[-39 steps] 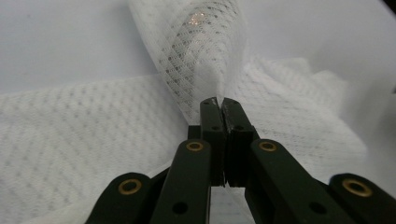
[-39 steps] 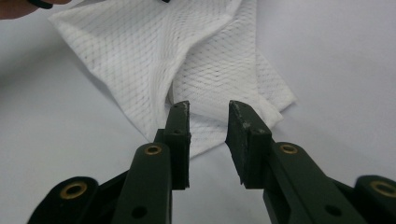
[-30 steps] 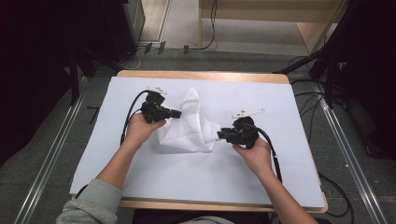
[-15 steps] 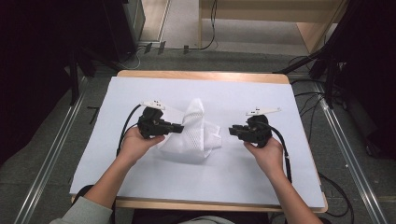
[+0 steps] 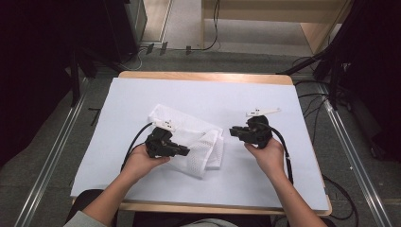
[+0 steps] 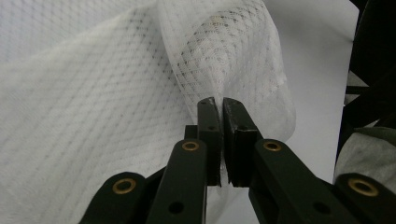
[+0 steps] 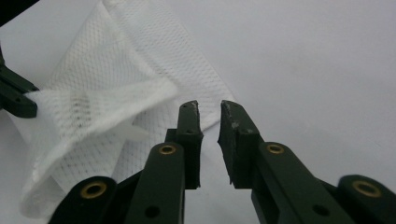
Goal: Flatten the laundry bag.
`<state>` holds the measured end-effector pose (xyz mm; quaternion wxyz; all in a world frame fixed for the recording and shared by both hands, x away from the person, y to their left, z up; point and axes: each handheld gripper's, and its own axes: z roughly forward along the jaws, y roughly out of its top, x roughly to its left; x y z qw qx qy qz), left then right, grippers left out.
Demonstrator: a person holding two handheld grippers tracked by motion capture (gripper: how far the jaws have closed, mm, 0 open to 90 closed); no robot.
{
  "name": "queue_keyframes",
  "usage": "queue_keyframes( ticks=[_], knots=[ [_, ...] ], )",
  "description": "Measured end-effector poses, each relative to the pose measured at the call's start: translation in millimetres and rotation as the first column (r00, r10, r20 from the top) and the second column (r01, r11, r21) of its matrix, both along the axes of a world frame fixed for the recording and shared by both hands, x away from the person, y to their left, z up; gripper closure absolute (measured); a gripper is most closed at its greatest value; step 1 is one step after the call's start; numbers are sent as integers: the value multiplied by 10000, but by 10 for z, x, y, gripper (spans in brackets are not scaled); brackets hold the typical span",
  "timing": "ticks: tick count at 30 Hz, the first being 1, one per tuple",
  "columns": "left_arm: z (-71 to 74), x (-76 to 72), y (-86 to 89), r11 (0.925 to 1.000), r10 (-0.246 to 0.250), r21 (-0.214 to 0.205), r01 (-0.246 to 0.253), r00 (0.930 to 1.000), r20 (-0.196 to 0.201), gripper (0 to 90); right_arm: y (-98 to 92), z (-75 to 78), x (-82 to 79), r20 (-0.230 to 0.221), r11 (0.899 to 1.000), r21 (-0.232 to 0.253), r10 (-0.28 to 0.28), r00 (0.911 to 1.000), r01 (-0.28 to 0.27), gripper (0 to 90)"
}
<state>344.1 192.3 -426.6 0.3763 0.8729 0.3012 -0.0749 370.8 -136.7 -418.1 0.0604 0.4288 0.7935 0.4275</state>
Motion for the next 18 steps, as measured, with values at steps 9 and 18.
queue_keyframes(
  ticks=[9, 18],
  knots=[
    [-6, -92, 51, 10000, 3, -7, -3, 10000, -43, 746, 137, -57, 74, -124, 9993, -107, 348, 9993, -349, 817],
    [140, -84, 288, 9963, 833, -236, -822, 9953, 488, 673, 195, -159, 240, -196, 9994, -123, 324, 9993, -326, 787]
  ],
)
